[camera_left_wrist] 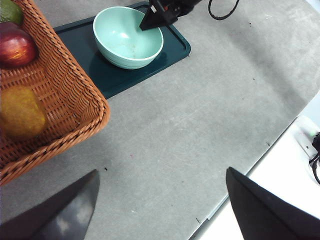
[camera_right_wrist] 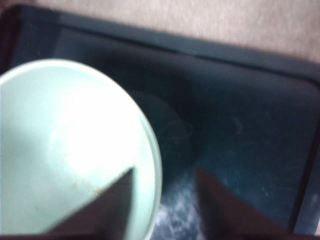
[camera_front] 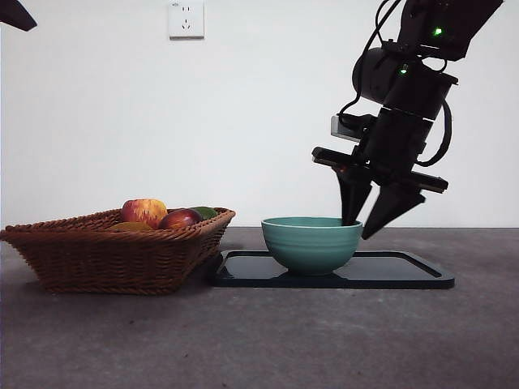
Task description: Pick up the wifruite, put it on the bowl, pick up the plate, put it on desk
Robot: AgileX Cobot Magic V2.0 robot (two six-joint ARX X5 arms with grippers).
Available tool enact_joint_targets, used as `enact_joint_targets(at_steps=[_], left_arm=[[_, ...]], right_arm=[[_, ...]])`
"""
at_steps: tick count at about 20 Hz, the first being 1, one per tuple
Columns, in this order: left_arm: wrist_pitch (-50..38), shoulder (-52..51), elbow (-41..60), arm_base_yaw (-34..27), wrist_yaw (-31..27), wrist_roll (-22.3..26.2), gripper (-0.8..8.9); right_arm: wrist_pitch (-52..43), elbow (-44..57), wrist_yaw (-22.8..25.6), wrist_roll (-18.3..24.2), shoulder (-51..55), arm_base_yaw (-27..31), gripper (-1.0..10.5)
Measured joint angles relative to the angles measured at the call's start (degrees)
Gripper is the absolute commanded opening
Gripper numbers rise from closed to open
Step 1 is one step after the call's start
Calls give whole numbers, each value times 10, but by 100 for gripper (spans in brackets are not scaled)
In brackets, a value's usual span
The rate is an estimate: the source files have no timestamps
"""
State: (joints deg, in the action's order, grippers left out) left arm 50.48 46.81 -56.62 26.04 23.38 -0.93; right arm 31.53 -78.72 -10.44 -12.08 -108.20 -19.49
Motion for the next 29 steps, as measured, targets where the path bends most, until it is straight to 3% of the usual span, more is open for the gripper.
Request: enact_joint_targets(at_steps=[9,15,23,29], left_arm=[[1,0,0,0,0,0,403],[1,0,0,0,0,0,403],[1,0,0,0,0,0,403],[1,0,0,0,0,0,403]], right_arm=[[-7,0,0,3,15,0,12],[43,-4,0,11,146,-4,12],[144,0,0,42,321,-51,12],[129,131,0,43,403,-88,12]])
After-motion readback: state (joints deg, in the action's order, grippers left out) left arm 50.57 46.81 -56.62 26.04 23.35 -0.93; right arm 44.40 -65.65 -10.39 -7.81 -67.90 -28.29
